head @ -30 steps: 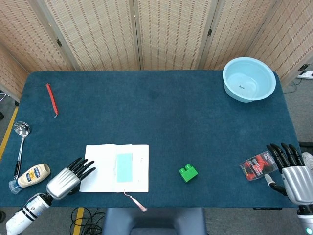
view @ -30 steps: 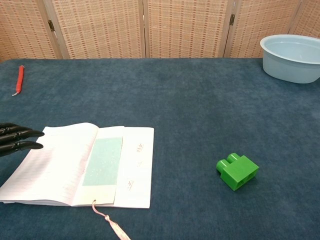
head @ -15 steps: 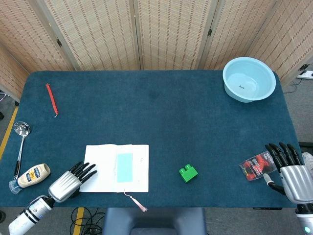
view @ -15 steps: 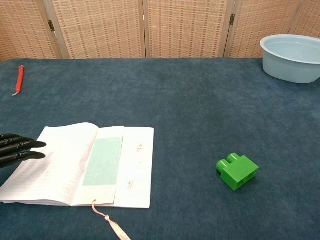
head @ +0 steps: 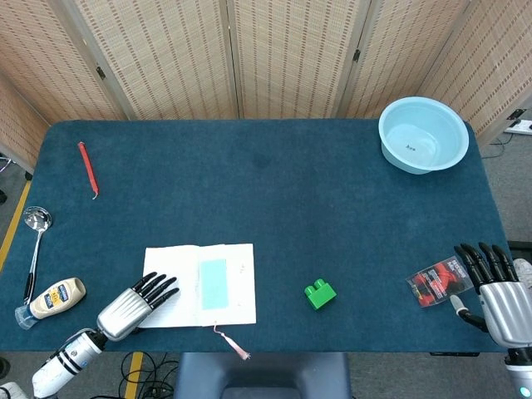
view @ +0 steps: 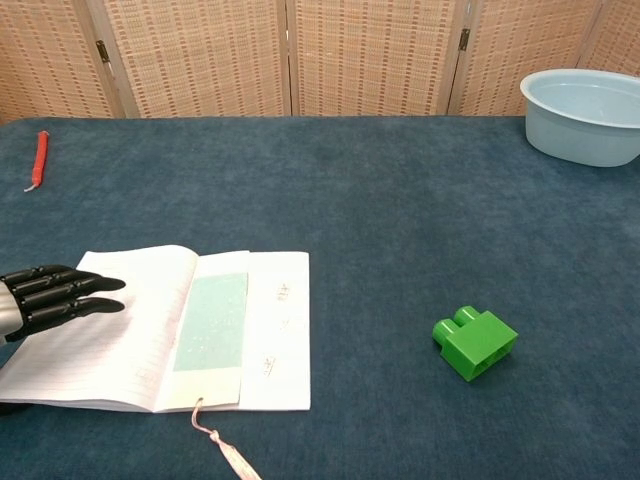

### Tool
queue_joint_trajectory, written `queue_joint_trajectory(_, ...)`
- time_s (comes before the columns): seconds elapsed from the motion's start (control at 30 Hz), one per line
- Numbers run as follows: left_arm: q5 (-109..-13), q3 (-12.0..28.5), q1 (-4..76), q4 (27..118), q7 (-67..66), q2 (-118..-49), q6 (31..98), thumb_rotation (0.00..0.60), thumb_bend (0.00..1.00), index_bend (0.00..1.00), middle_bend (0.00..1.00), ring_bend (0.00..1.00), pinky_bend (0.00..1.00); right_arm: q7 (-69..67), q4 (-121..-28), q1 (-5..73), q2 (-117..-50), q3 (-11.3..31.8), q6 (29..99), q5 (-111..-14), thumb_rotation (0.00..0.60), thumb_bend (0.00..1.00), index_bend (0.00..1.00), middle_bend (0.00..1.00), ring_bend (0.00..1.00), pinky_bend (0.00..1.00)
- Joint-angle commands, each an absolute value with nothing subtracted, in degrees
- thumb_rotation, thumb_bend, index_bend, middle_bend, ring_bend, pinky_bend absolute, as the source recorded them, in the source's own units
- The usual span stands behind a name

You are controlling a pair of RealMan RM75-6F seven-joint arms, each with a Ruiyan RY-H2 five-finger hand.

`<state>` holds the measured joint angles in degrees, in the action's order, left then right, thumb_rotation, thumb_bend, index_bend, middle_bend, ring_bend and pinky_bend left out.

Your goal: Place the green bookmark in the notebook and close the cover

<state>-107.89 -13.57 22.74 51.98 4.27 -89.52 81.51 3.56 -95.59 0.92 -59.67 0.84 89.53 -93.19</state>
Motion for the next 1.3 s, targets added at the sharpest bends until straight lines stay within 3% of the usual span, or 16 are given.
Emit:
queue_joint_trajectory(0.03, -107.84, -12.81, 22.51, 50.57, 5.91, -90.79, 83.37, 0.6, 0.26, 0.09, 0.0, 0.0, 0.12, 3.59, -95.61, 0.93, -59.68, 0.85, 89.51, -93.17, 0.6, 0.22, 0.11, 0.12, 0.0, 0.05)
queue_joint_trajectory(0.33, -107.82, -10.77, 23.85, 49.95, 11.84, -92.64, 86.78, 0.6, 0.26, 0.12, 0.0, 0.0, 0.12, 3.52, -95.63, 0.7, -59.68, 0.89, 90.05, -93.27, 0.6, 0.22, 0.11, 0.12, 0.0, 0.05)
queue_joint_trajectory(0.73, -108.22, -3.84, 32.06, 63.45, 10.42, -89.73, 86.46, 0.6, 0.26, 0.12, 0.0, 0.0, 0.12, 2.94, -95.47, -0.24, -59.46, 0.89, 91.72, -93.47, 0.6, 0.22, 0.11, 0.12, 0.0, 0.05)
queue_joint_trajectory(1.03, -105.91, 0.74, 39.04, 72.03, 5.48, -90.45, 77.27, 0.6, 0.26, 0.11, 0.0, 0.0, 0.12, 2.22, -94.89, -0.68, -59.55, 0.92, 92.22, -93.24, 0.6, 0.22, 0.11, 0.12, 0.0, 0.05)
queue_joint_trajectory(1.3, -101.93, 2.18, 43.09, 72.31, 0.9, -94.89, 67.86, 0.6, 0.26, 0.11, 0.0, 0.0, 0.12, 1.41, -94.13, -1.06, -59.72, 0.9, 92.39, -92.82, 0.6, 0.22, 0.11, 0.12, 0.0, 0.05)
